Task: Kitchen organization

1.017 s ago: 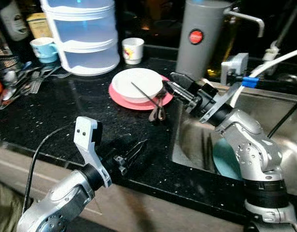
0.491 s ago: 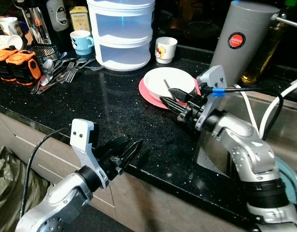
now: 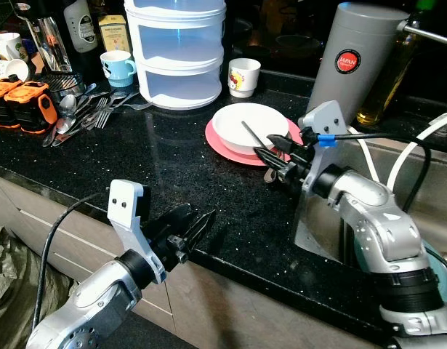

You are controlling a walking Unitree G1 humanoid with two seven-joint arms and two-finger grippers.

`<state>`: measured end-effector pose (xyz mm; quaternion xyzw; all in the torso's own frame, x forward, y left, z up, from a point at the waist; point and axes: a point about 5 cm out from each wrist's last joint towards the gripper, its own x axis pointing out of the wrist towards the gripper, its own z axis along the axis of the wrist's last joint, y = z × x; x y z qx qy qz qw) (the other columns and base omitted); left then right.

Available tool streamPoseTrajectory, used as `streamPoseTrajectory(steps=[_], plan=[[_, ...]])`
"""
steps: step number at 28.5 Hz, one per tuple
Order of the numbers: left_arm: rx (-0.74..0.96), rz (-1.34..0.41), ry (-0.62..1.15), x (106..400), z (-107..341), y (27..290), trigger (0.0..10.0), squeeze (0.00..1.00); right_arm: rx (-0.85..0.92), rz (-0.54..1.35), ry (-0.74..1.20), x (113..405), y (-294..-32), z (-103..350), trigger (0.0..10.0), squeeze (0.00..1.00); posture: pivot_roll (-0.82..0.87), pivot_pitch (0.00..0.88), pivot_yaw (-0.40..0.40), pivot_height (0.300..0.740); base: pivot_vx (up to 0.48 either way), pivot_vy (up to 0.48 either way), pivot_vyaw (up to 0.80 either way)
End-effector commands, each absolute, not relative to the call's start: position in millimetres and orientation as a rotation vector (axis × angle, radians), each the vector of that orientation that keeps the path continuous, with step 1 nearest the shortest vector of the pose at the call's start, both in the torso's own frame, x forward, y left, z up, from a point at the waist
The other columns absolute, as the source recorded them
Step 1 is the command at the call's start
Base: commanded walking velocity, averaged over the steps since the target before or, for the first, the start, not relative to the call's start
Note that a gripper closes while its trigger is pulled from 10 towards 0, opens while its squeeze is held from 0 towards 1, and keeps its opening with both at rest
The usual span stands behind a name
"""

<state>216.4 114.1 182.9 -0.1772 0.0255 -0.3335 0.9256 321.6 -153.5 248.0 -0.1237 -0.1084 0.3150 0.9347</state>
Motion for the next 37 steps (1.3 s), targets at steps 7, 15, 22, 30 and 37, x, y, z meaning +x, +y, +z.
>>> streamPoseTrajectory(steps=[7, 15, 22, 30, 37], plan=[[-0.357, -0.672, 0.049, 218, 183, 116, 10.0, 0.0, -0.057, 0.64, -0.33, 320, -169, 272, 10.0, 0.0, 0.11, 0.0, -0.016, 0.74, 0.0, 0.0, 0.0], [-0.358, -0.677, 0.046, 219, 184, 115, 10.0, 0.0, -0.1, 0.721, -0.324, 313, -183, 269, 10.0, 0.0, 0.11, 0.0, -0.013, 0.74, 0.0, 0.0, 0.0], [-0.356, -0.682, 0.048, 219, 184, 116, 10.0, 0.0, -0.35, 0.801, -0.146, 306, -193, 245, 10.0, 0.0, 0.1, 0.0, -0.008, 0.74, 0.0, 0.0, 0.0], [-0.356, -0.688, 0.046, 219, 185, 116, 10.0, 0.0, -0.391, 0.76, -0.121, 309, -196, 239, 10.0, 0.0, 0.1, 0.0, -0.005, 0.74, 0.0, 0.0, 0.0], [-0.356, -0.689, 0.044, 220, 185, 115, 10.0, 0.0, -0.39, 0.746, -0.128, 311, -195, 239, 10.0, 0.0, 0.1, 0.0, -0.008, 0.74, 0.0, 0.0, 0.0]])
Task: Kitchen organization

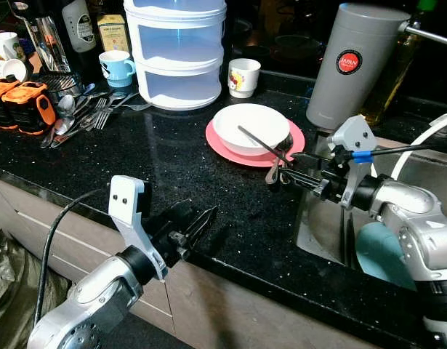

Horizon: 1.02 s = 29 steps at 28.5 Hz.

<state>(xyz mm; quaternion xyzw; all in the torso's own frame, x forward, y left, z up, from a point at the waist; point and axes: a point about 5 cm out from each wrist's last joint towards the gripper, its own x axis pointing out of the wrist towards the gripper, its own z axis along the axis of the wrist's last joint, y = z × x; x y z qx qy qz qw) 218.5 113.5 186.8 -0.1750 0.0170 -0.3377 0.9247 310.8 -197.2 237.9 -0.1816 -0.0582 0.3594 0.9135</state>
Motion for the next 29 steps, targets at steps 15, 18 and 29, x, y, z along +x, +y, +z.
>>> streamPoseTrajectory(steps=[15, 18, 29], plan=[[-0.359, -0.692, 0.038, 220, 185, 113, 10.0, 0.0, -0.527, 0.696, -0.132, 319, -192, 241, 10.0, 0.0, 0.1, 0.0, -0.017, 0.74, 0.0, 0.0, 0.0], [-0.359, -0.695, 0.038, 220, 185, 112, 10.0, 0.0, -0.545, 0.701, -0.121, 318, -193, 239, 10.0, 0.0, 0.1, 0.0, -0.016, 0.74, 0.0, 0.0, 0.0], [-0.359, -0.695, 0.037, 220, 186, 112, 10.0, 0.0, -0.615, 0.655, -0.098, 322, -197, 238, 0.0, 0.0, 0.1, 0.0, -0.015, 0.74, 0.0, 0.0, 0.0]])
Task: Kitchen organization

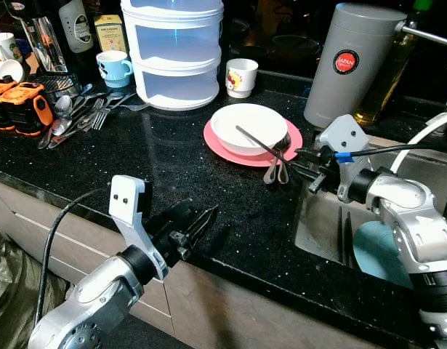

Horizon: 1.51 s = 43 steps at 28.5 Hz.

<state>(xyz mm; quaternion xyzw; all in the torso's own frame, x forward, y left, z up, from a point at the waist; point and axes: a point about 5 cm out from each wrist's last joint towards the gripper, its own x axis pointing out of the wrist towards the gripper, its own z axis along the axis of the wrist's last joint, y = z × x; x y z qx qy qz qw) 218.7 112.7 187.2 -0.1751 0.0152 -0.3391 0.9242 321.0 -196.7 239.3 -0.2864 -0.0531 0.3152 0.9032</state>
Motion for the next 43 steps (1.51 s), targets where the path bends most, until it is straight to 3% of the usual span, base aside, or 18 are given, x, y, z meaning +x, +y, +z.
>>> streamPoseTrajectory(steps=[1, 13, 14, 15, 16, 17, 22, 23, 24, 43], plan=[[-0.36, -0.694, 0.038, 220, 186, 112, 10.0, 0.0, -0.643, 0.658, -0.085, 322, -198, 236, 0.0, 0.0, 0.1, 0.0, -0.015, 0.74, 0.0, 0.0, 0.0], [-0.359, -0.691, 0.036, 220, 186, 113, 10.0, 0.0, -0.594, 0.654, -0.126, 323, -196, 241, 0.0, 0.0, 0.1, 0.0, -0.014, 0.74, 0.0, 0.0, 0.0], [-0.359, -0.692, 0.036, 220, 186, 113, 10.0, 0.0, -0.552, 0.647, -0.14, 323, -197, 243, 8.7, 0.0, 0.1, 0.0, -0.014, 0.74, 0.0, 0.0, 0.0], [-0.358, -0.692, 0.036, 220, 186, 113, 10.0, 0.0, -0.524, 0.654, -0.146, 323, -197, 245, 10.0, 0.0, 0.1, 0.0, -0.013, 0.74, 0.0, 0.0, 0.0], [-0.358, -0.692, 0.036, 220, 186, 113, 10.0, 0.0, -0.508, 0.66, -0.147, 323, -197, 245, 10.0, 0.86, 0.1, 0.0, -0.013, 0.74, 0.0, 0.0, 0.0], [-0.357, -0.693, 0.035, 220, 186, 112, 10.0, 0.0, -0.511, 0.666, -0.15, 322, -197, 246, 10.0, 1.0, 0.1, 0.0, -0.013, 0.74, 0.0, 0.0, 0.0], [-0.357, -0.694, 0.035, 220, 186, 112, 10.0, 0.0, -0.535, 0.684, -0.14, 320, -198, 244, 10.0, 1.0, 0.1, 0.0, -0.011, 0.74, 0.0, 0.0, 0.0], [-0.357, -0.694, 0.035, 220, 186, 112, 10.0, 0.0, -0.547, 0.707, -0.126, 318, -198, 242, 10.0, 0.72, 0.1, 0.0, -0.011, 0.74, 0.0, 0.0, 0.0], [-0.358, -0.695, 0.035, 220, 187, 112, 10.0, 0.0, -0.553, 0.747, -0.112, 314, -197, 240, 10.0, 0.0, 0.1, 0.0, -0.011, 0.74, 0.0, 0.0, 0.0], [-0.358, -0.7, 0.034, 221, 187, 111, 10.0, 0.0, -0.448, 0.817, -0.209, 308, -186, 255, 10.0, 0.0, 0.1, 0.0, -0.012, 0.74, 0.0, 0.0, 0.0]])
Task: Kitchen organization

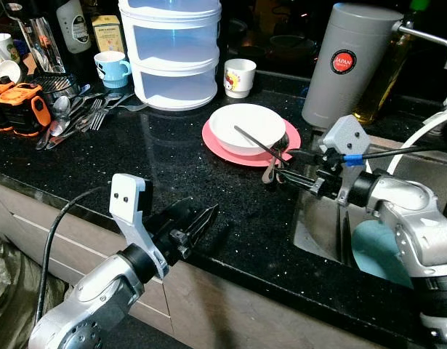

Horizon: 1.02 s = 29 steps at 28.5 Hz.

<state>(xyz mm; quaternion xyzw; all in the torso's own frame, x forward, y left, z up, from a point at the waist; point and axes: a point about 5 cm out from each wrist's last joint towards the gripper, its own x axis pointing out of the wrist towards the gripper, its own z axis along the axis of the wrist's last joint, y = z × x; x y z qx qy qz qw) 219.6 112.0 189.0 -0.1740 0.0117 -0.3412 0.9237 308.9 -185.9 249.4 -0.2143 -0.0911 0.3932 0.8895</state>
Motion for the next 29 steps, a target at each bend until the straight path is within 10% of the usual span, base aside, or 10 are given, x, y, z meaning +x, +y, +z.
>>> streamPoseTrajectory(steps=[1, 4, 5, 7, 29], plan=[[-0.358, -0.7, 0.034, 221, 187, 111, 10.0, 0.0, -0.448, 0.817, -0.209, 308, -186, 255, 10.0, 0.0, 0.1, 0.0, -0.012, 0.74, 0.0, 0.0, 0.0], [-0.358, -0.7, 0.033, 221, 187, 111, 10.0, 0.0, -0.452, 0.817, -0.206, 308, -186, 254, 10.0, 0.0, 0.1, 0.0, -0.013, 0.74, 0.0, 0.0, 0.0], [-0.358, -0.701, 0.032, 221, 187, 111, 10.0, 0.0, -0.455, 0.816, -0.205, 309, -185, 254, 1.8, 0.0, 0.1, 0.0, -0.014, 0.74, 0.0, 0.0, 0.0], [-0.358, -0.701, 0.032, 221, 187, 110, 10.0, 0.0, -0.457, 0.822, -0.204, 308, -185, 253, 0.0, 0.0, 0.1, 0.0, -0.013, 0.74, 0.0, 0.0, 0.0], [-0.354, -0.697, 0.027, 223, 188, 112, 10.0, 0.0, -0.219, 0.731, -0.37, 312, -190, 279, 0.0, 0.0, 0.1, 0.0, -0.008, 0.74, 0.0, 0.0, 0.0]])
